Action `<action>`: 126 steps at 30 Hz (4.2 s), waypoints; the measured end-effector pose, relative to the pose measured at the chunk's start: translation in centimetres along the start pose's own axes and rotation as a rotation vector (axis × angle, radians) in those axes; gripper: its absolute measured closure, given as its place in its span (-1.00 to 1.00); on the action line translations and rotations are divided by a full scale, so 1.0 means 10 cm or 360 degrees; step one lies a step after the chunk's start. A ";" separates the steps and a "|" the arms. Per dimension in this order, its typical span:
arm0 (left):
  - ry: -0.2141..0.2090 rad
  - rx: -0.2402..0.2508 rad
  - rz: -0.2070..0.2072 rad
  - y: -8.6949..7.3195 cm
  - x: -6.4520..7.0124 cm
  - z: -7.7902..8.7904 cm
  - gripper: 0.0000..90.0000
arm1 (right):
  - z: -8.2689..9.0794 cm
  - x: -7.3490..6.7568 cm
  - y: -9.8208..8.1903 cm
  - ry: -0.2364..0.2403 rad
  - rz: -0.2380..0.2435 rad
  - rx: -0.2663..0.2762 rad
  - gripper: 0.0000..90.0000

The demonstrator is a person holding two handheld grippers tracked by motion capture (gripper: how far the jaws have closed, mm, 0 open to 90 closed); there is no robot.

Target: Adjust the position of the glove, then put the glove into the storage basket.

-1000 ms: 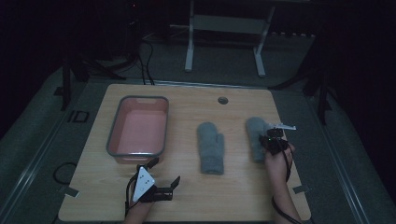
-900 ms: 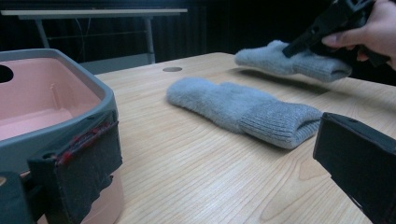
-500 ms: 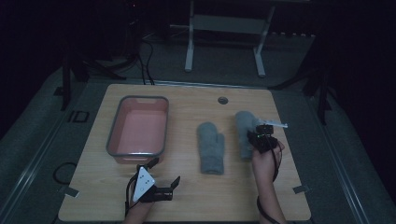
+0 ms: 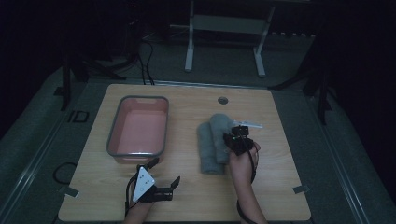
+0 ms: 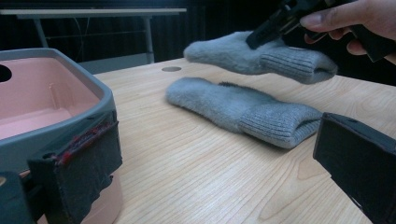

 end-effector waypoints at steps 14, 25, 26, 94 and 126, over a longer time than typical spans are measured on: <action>-0.0007 0.0002 0.0003 0.00 0.00 0.00 -0.97 | -0.10 -0.38 -0.19 0.0055 0.0052 -0.0067 0.83; -0.0008 0.0000 0.0003 0.00 0.01 0.00 -0.97 | -0.26 -0.35 -0.40 0.0039 0.0034 -0.0125 0.78; -0.0008 0.0000 0.0003 0.00 0.01 0.00 -0.97 | -0.27 -0.36 -0.41 0.0048 0.0039 -0.0129 0.75; -0.0276 -0.0686 0.0371 0.35 0.06 -1.31 -0.61 | -0.15 0.15 -0.25 0.0423 0.0179 -0.0228 0.19; -0.0539 -0.0850 0.0492 0.00 0.25 -1.56 0.73 | -0.35 0.15 -0.54 0.0491 0.0201 -0.0361 0.76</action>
Point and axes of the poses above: each handheld gripper's, and its own axes: z roughly backward along the jaws, y roughly out of its top, x roughly to its right, the point moved 10 cm from there along -z, roughly forward along the jaws, and after that the axes turned 10 degrees about -z, right-handed, at the moved point
